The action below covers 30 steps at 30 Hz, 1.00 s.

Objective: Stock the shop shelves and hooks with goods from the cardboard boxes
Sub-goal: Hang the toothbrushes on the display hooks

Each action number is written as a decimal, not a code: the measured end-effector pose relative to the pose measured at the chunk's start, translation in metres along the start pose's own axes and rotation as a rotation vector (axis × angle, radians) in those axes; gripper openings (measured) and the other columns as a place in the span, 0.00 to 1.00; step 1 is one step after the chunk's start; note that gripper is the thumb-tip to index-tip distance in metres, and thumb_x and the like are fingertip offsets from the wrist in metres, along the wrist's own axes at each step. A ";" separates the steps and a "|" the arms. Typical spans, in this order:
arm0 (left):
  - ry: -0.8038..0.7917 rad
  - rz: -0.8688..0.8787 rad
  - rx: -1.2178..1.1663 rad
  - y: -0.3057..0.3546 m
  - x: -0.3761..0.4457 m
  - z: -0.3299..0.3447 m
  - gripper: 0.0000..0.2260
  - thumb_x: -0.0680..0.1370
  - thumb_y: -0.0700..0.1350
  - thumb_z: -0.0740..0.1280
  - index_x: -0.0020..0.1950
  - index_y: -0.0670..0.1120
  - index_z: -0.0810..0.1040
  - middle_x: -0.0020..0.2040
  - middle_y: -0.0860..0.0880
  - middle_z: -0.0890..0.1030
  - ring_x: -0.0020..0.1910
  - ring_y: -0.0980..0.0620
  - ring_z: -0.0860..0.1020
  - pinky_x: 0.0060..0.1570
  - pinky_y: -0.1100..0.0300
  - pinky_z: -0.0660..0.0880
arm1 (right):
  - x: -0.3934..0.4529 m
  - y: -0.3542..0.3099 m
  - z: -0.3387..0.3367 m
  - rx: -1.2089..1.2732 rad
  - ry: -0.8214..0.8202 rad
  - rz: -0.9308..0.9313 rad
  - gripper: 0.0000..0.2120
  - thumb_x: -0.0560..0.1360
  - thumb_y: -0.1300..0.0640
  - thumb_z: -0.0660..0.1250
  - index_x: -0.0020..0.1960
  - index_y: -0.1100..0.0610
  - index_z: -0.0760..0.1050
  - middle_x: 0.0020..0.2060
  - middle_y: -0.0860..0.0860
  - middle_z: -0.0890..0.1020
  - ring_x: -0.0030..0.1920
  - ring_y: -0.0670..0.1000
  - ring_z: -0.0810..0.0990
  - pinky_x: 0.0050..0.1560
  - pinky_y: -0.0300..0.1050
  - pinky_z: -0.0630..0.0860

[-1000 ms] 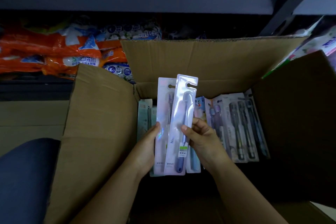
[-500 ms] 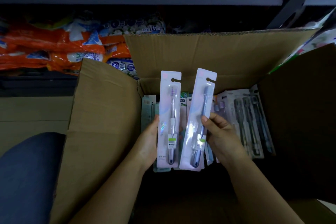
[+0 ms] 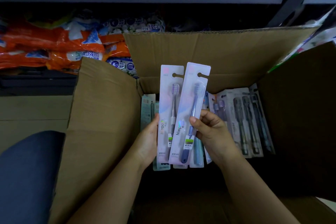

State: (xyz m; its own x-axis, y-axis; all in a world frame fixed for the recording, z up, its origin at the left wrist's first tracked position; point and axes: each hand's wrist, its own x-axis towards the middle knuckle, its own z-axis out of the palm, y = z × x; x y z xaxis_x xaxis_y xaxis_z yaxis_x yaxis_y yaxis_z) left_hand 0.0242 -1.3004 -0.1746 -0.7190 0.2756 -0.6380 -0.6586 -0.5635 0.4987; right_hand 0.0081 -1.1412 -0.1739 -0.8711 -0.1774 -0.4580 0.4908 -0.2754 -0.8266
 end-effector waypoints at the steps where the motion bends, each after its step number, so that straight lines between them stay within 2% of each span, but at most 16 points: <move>1: -0.005 0.003 0.000 0.000 0.000 0.001 0.24 0.81 0.55 0.51 0.54 0.44 0.84 0.51 0.44 0.84 0.47 0.48 0.84 0.43 0.58 0.81 | 0.000 -0.001 0.001 -0.005 0.012 0.002 0.26 0.46 0.37 0.82 0.38 0.50 0.84 0.38 0.49 0.84 0.40 0.48 0.83 0.49 0.50 0.80; 3: -0.011 -0.001 0.002 0.000 0.000 0.001 0.24 0.79 0.56 0.53 0.51 0.45 0.85 0.52 0.43 0.84 0.49 0.48 0.83 0.46 0.55 0.80 | 0.000 0.000 0.001 -0.016 0.049 0.004 0.27 0.46 0.37 0.82 0.39 0.50 0.84 0.39 0.52 0.83 0.41 0.50 0.82 0.50 0.52 0.78; 5: -0.005 -0.001 0.027 -0.003 0.000 -0.002 0.22 0.76 0.56 0.56 0.54 0.45 0.84 0.54 0.43 0.83 0.52 0.47 0.82 0.49 0.54 0.79 | -0.001 0.000 0.003 -0.023 0.083 -0.008 0.23 0.51 0.40 0.81 0.40 0.51 0.84 0.40 0.54 0.83 0.43 0.53 0.81 0.51 0.53 0.78; 8: 0.002 0.043 0.173 -0.010 0.002 -0.007 0.17 0.76 0.50 0.64 0.62 0.46 0.77 0.58 0.42 0.82 0.56 0.46 0.81 0.53 0.52 0.78 | 0.000 0.002 0.013 -0.011 0.165 -0.009 0.04 0.67 0.58 0.75 0.41 0.55 0.81 0.39 0.59 0.80 0.44 0.57 0.78 0.54 0.57 0.77; 9: 0.015 0.059 0.215 -0.011 0.002 -0.007 0.17 0.74 0.48 0.66 0.62 0.47 0.77 0.57 0.42 0.82 0.56 0.45 0.80 0.54 0.50 0.77 | 0.002 0.005 0.018 -0.036 0.206 -0.002 0.04 0.69 0.62 0.73 0.42 0.56 0.80 0.38 0.59 0.77 0.43 0.56 0.77 0.55 0.56 0.77; 11: 0.058 0.094 0.252 -0.013 0.001 -0.008 0.18 0.70 0.45 0.68 0.60 0.47 0.78 0.55 0.41 0.83 0.54 0.43 0.81 0.56 0.49 0.77 | 0.004 0.012 0.025 -0.089 0.235 -0.004 0.04 0.72 0.64 0.71 0.44 0.56 0.79 0.34 0.57 0.76 0.38 0.53 0.78 0.49 0.51 0.78; 14: 0.128 0.104 0.245 -0.014 0.002 -0.011 0.19 0.69 0.44 0.69 0.60 0.46 0.77 0.53 0.41 0.83 0.52 0.42 0.81 0.54 0.49 0.76 | 0.008 0.021 0.022 -0.188 0.223 -0.003 0.04 0.77 0.60 0.66 0.46 0.56 0.80 0.30 0.46 0.79 0.31 0.40 0.77 0.37 0.36 0.75; 15: 0.160 0.107 0.251 -0.013 0.003 -0.014 0.18 0.71 0.43 0.69 0.60 0.45 0.77 0.53 0.41 0.83 0.51 0.43 0.81 0.54 0.49 0.77 | 0.008 0.023 0.016 -0.242 0.238 0.010 0.06 0.78 0.57 0.64 0.48 0.55 0.80 0.31 0.44 0.80 0.32 0.39 0.77 0.37 0.35 0.75; 17: 0.222 0.119 0.255 -0.012 0.006 -0.019 0.14 0.75 0.39 0.67 0.60 0.43 0.77 0.50 0.43 0.84 0.48 0.45 0.82 0.52 0.52 0.78 | 0.009 0.032 -0.004 -0.402 0.314 0.029 0.07 0.79 0.56 0.63 0.54 0.54 0.79 0.41 0.45 0.81 0.42 0.42 0.79 0.44 0.37 0.75; 19: 0.284 0.138 0.285 -0.013 0.008 -0.023 0.10 0.77 0.37 0.65 0.58 0.44 0.77 0.45 0.49 0.84 0.42 0.53 0.83 0.43 0.61 0.79 | 0.009 0.041 -0.030 -0.603 0.438 0.059 0.10 0.79 0.57 0.64 0.59 0.57 0.77 0.50 0.50 0.81 0.50 0.47 0.78 0.49 0.37 0.72; 21: 0.336 0.145 0.356 -0.016 0.010 -0.027 0.09 0.78 0.37 0.65 0.57 0.46 0.77 0.45 0.53 0.84 0.42 0.60 0.82 0.42 0.68 0.77 | 0.008 0.055 -0.052 -0.767 0.479 0.122 0.12 0.78 0.57 0.65 0.60 0.59 0.76 0.50 0.52 0.81 0.50 0.50 0.79 0.49 0.36 0.70; 23: 0.361 0.119 0.403 -0.021 0.011 -0.030 0.10 0.77 0.39 0.67 0.58 0.45 0.77 0.50 0.51 0.83 0.50 0.55 0.81 0.52 0.63 0.76 | 0.010 0.070 -0.062 -0.898 0.439 0.191 0.13 0.78 0.55 0.65 0.60 0.60 0.76 0.51 0.55 0.81 0.53 0.54 0.80 0.51 0.39 0.72; 24: 0.365 0.103 0.412 -0.023 0.012 -0.031 0.10 0.77 0.39 0.67 0.59 0.45 0.77 0.50 0.50 0.83 0.52 0.52 0.81 0.53 0.60 0.76 | 0.012 0.076 -0.062 -0.948 0.429 0.209 0.15 0.77 0.55 0.65 0.61 0.60 0.76 0.53 0.56 0.80 0.55 0.56 0.79 0.55 0.42 0.74; 27: 0.393 0.096 0.423 -0.025 0.014 -0.031 0.08 0.77 0.39 0.66 0.56 0.46 0.77 0.50 0.50 0.83 0.46 0.58 0.81 0.44 0.66 0.75 | 0.017 0.082 -0.058 -1.013 0.419 0.254 0.21 0.77 0.55 0.66 0.68 0.60 0.70 0.60 0.60 0.73 0.60 0.59 0.75 0.63 0.45 0.70; 28: 0.403 0.099 0.416 -0.025 0.014 -0.031 0.08 0.78 0.39 0.66 0.56 0.47 0.77 0.50 0.50 0.83 0.45 0.60 0.81 0.46 0.66 0.75 | 0.016 0.081 -0.056 -1.003 0.412 0.274 0.22 0.77 0.56 0.67 0.69 0.60 0.69 0.61 0.59 0.72 0.58 0.58 0.75 0.62 0.43 0.69; 30: 0.419 0.097 0.413 -0.025 0.014 -0.031 0.09 0.78 0.38 0.66 0.56 0.47 0.76 0.52 0.49 0.82 0.50 0.55 0.80 0.57 0.57 0.74 | 0.013 0.080 -0.055 -0.945 0.404 0.272 0.21 0.75 0.58 0.69 0.67 0.58 0.70 0.61 0.58 0.72 0.50 0.52 0.74 0.56 0.39 0.70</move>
State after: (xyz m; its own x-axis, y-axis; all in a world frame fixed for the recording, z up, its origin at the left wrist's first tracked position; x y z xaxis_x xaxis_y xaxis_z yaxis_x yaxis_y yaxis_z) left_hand 0.0369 -1.3064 -0.2140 -0.6865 -0.1406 -0.7134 -0.6864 -0.1981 0.6997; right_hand 0.0353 -1.1138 -0.2639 -0.7620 0.2519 -0.5966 0.6058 0.6027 -0.5193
